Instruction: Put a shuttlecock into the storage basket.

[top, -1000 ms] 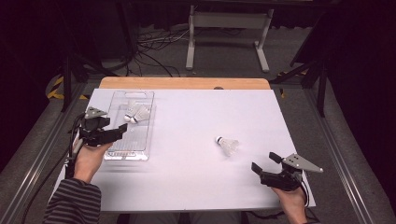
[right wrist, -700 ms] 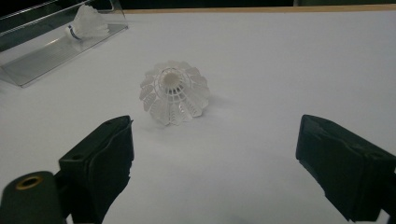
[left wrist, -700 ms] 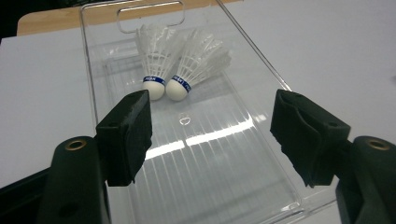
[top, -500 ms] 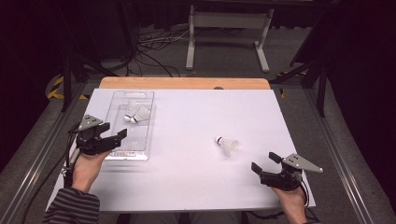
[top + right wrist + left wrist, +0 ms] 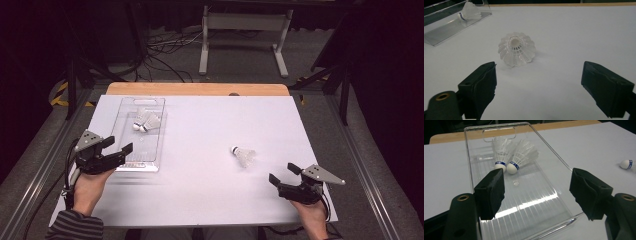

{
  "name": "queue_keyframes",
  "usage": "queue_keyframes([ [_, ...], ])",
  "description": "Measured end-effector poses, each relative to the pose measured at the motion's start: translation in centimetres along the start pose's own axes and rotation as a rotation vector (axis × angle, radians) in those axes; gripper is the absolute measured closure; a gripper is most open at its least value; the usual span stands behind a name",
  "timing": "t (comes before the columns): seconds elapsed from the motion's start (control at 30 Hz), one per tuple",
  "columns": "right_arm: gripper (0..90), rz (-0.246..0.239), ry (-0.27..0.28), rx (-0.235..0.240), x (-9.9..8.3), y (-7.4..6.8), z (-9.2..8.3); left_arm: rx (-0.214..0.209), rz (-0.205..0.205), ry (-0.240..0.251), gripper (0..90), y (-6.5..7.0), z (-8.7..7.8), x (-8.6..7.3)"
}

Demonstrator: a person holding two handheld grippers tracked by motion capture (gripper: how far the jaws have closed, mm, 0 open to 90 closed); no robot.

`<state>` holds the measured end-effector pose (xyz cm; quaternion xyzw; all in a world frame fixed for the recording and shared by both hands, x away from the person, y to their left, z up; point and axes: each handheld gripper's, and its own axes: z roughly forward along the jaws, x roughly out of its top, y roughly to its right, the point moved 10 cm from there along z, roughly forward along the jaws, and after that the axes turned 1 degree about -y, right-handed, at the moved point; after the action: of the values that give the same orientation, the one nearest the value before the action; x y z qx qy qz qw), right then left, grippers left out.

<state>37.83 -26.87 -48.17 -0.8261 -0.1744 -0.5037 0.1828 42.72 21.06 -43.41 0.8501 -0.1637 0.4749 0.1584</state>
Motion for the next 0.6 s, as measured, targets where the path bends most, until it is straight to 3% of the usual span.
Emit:
queue_keyframes([
  [0.2,13.6,0.005,0.004,-0.001,0.0,0.1,0.0,0.007,0.004,0.03,28.5,0.0,-0.8,-0.9],
  [0.33,13.6,0.007,0.005,-0.001,0.0,0.1,-0.1,0.001,-0.019,0.038,28.0,-0.3,-1.6,-1.5],
  [0.6,13.6,0.01,0.006,-0.012,0.0,0.3,-0.2,0.013,-0.001,0.069,26.1,-0.4,-3.1,-2.4],
])
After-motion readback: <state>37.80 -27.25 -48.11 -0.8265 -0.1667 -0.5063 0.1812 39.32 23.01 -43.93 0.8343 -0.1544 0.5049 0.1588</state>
